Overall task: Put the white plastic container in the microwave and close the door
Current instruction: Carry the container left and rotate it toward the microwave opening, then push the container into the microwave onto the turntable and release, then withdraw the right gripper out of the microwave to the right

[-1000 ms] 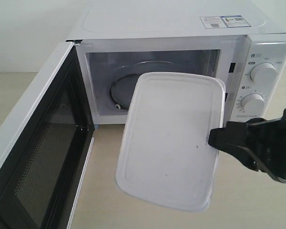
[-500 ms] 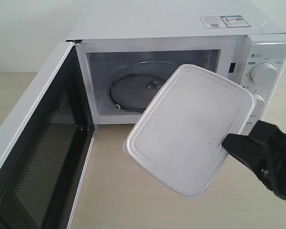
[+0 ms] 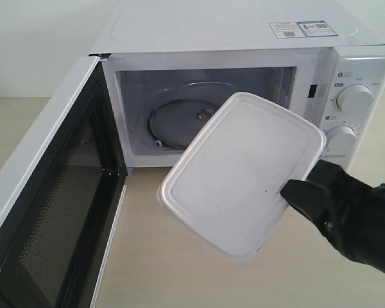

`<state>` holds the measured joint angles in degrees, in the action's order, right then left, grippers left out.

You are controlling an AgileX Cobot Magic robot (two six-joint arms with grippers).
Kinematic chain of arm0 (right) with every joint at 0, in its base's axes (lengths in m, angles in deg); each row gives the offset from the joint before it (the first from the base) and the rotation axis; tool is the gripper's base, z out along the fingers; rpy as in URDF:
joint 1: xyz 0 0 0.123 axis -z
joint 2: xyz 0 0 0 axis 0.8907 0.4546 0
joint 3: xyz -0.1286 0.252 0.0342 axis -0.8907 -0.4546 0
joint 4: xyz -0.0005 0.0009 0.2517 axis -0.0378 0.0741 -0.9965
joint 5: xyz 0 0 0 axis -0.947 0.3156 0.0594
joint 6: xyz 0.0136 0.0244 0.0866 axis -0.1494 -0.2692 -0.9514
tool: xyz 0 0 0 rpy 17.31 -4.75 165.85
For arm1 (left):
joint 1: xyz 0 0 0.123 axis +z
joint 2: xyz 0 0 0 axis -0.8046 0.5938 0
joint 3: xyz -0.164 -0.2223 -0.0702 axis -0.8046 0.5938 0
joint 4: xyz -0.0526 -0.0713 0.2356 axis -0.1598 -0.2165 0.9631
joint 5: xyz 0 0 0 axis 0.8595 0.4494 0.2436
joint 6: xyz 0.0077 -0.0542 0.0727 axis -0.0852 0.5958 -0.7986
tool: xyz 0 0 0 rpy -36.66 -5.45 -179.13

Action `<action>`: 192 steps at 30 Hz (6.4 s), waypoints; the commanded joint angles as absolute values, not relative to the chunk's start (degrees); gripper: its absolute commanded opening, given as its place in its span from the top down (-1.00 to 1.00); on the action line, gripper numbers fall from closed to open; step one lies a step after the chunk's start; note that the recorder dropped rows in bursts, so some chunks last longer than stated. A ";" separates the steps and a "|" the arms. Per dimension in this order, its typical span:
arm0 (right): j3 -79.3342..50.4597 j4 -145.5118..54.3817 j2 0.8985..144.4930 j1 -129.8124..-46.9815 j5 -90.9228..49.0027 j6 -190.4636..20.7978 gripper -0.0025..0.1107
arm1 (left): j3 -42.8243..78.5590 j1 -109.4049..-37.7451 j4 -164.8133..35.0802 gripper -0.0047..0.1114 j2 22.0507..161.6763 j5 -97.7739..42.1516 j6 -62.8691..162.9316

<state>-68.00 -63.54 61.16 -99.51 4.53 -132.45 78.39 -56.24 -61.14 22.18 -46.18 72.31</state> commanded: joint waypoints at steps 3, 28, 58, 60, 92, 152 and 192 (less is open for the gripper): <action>-67.19 -61.05 69.79 -99.62 15.05 -139.44 0.96 | 78.56 -56.15 -61.26 0.85 22.05 -45.84 72.52; -43.64 -70.19 101.54 -99.50 25.05 -147.46 0.96 | 78.56 -56.15 -61.26 0.85 22.05 -45.84 72.52; -26.54 -81.26 113.59 -96.11 24.09 -142.15 0.96 | 78.56 -56.15 -61.26 0.85 22.05 -45.84 72.52; -26.54 -81.06 113.59 -95.88 24.38 -142.15 0.96 | 78.56 -56.15 -61.26 0.85 22.05 -45.84 72.52; -26.67 -61.60 113.48 -95.90 19.09 -141.61 0.28 | 78.56 -56.15 -61.26 0.85 22.05 -45.84 72.52; -40.78 -74.68 98.43 -100.79 9.41 -64.71 0.96 | 78.56 -56.15 -61.26 0.85 22.05 -45.84 72.52; -41.70 -73.41 60.90 -100.52 -47.83 -64.13 0.96 | 78.56 -56.15 -61.26 0.85 22.05 -45.84 72.52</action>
